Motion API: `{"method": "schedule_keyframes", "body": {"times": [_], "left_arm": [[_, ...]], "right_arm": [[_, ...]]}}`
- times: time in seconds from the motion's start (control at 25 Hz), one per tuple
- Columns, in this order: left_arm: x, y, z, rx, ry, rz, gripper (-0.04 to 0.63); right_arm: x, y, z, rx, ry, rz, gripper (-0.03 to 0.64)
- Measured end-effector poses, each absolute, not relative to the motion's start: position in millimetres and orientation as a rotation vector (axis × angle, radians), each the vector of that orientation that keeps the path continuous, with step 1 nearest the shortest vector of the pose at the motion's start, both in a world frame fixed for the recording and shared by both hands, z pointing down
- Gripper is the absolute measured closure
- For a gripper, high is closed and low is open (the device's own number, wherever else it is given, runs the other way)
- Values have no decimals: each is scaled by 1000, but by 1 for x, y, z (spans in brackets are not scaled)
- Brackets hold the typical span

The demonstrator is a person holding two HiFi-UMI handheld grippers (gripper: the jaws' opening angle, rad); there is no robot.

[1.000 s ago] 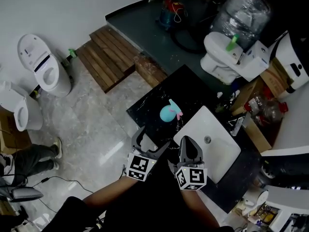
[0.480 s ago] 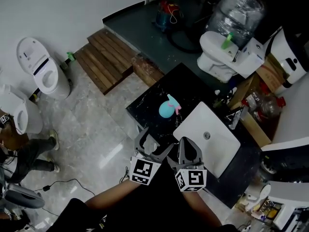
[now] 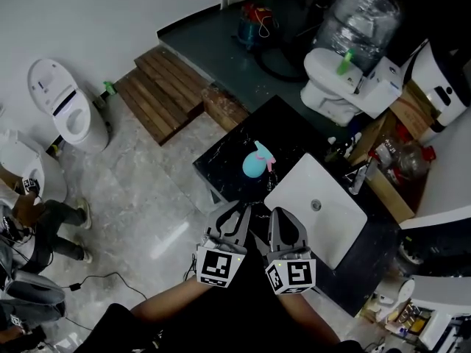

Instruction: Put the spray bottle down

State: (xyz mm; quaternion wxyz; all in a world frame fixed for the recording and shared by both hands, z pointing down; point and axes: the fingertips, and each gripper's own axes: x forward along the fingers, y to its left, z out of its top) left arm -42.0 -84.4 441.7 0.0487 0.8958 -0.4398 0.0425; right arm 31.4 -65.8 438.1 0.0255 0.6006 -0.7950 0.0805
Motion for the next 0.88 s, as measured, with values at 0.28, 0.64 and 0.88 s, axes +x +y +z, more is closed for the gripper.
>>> {"method": "schedule_keyframes", "body": {"times": [0.28,0.64,0.88], "left_arm": [[-48,-82,435,2723,-1368,96,583],[-44,-84,435,2721,-1329,98,583],[-45,-85,433,2728,-1322,84,583]], "right_arm": [[23,-69,434,1830,-2454,216,607],[24,-72,433,1838,-2390,151,607],[17,-76,431,1820,-2404,138,607]]}}
